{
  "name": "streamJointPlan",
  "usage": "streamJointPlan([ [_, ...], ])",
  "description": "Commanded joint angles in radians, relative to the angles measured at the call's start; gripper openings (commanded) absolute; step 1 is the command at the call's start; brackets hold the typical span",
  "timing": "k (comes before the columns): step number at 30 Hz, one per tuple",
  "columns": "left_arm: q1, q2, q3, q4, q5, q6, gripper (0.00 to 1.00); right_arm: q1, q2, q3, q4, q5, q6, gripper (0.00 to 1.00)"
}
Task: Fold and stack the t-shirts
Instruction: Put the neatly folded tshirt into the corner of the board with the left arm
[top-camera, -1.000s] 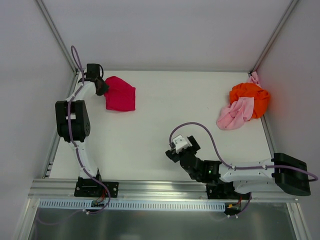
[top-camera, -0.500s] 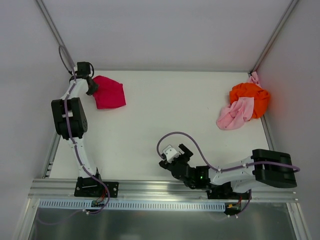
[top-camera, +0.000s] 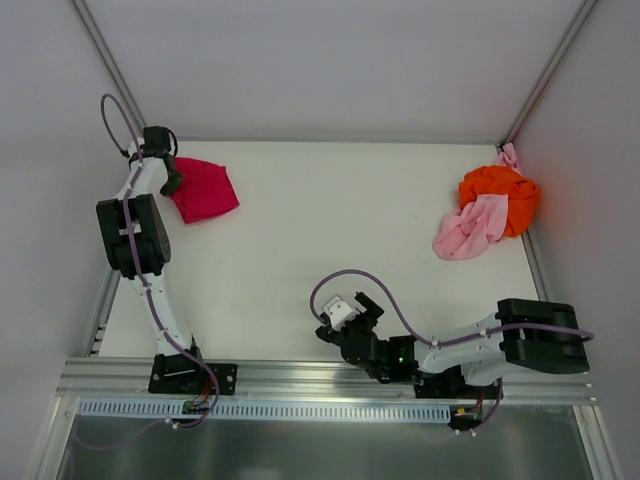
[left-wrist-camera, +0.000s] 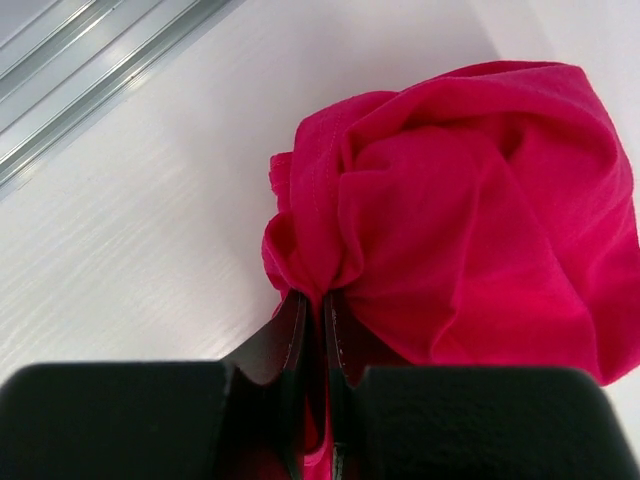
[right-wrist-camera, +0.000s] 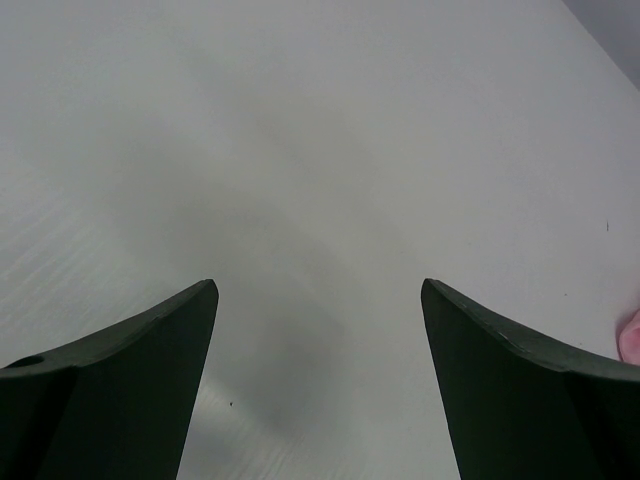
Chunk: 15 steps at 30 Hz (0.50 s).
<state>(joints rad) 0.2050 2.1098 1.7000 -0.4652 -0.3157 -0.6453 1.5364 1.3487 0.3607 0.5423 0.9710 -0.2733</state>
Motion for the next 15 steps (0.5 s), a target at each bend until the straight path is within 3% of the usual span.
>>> streamJointPlan([
  [1, 0.017, 0.021, 0.049, -0.021, -0.033, -0.017, 0.00, 0.008, 0.000, 0.018, 0.081, 0.060, 0.036, 0.88],
  [3, 0.016, 0.021, 0.052, -0.018, -0.033, -0.014, 0.06, 0.008, 0.004, 0.018, 0.081, 0.063, 0.039, 0.88],
  [4, 0.017, 0.018, 0.050, -0.021, -0.034, -0.016, 0.24, 0.010, 0.007, 0.018, 0.082, 0.060, 0.042, 0.88],
  [5, 0.017, 0.012, 0.046, -0.010, -0.030, -0.011, 0.53, 0.010, 0.016, 0.018, 0.085, 0.057, 0.043, 0.88],
  [7, 0.016, -0.016, 0.018, 0.010, -0.025, -0.010, 0.98, 0.008, 0.032, 0.023, 0.091, 0.052, 0.045, 0.88],
  [15, -0.001, -0.207, -0.170, 0.183, -0.005, -0.020, 0.99, 0.010, 0.138, 0.067, 0.103, 0.040, 0.046, 0.88],
])
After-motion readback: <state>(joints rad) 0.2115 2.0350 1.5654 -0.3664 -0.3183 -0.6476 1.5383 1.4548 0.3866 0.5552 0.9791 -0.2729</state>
